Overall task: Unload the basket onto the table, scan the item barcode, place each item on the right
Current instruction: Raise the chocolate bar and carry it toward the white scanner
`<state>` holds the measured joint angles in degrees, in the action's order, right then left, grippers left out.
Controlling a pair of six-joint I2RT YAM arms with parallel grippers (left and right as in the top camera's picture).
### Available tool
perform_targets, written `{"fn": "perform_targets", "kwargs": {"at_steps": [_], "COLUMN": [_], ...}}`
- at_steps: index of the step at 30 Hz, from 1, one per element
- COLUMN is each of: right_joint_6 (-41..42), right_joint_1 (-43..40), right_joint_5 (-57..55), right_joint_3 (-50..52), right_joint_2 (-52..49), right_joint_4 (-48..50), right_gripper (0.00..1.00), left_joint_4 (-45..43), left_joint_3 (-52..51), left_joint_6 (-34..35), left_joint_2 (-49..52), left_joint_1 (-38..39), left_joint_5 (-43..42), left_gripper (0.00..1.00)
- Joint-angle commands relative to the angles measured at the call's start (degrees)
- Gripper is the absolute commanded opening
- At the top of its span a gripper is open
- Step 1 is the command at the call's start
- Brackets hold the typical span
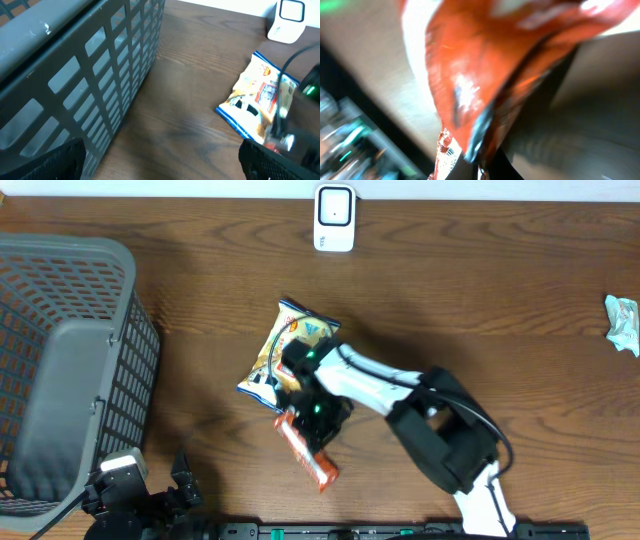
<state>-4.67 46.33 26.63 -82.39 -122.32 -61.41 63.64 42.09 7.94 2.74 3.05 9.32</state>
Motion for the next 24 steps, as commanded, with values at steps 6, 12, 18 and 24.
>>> {"fn": "perform_targets", "kwargs": {"at_steps": [6, 12, 18, 24], "right_joint_6": [1.16, -0.13, -17.31, -20.28], "right_joint_1": [-2.78, -2.78, -2.73, -1.70], "right_joint_5": [-11.52, -11.47, -0.13, 0.66], "right_joint_3": [-1.57, -1.55, 0.02, 6.99], "right_joint_2": [11.65, 11.32, 11.41, 10.05], "right_joint_4": [5.38, 7.13, 4.02, 10.05], "right_gripper": [0.01, 0.38, 0.98, 0.87], "left_joint_4": [-0.11, -0.11, -0.11, -0.11], "left_joint_3": [0.28, 0.28, 0.28, 0.28], "left_joint_6": [0.52, 0.52, 0.52, 0.52], "left_joint_2": [-0.11, -0.11, -0.11, -0.11], "left_joint_1": [-0.20, -0.20, -0.20, -0.20], "left_joint_5": [0.15, 0.15, 0.15, 0.15], "left_gripper": [0.98, 0.98, 0.98, 0.98]}}
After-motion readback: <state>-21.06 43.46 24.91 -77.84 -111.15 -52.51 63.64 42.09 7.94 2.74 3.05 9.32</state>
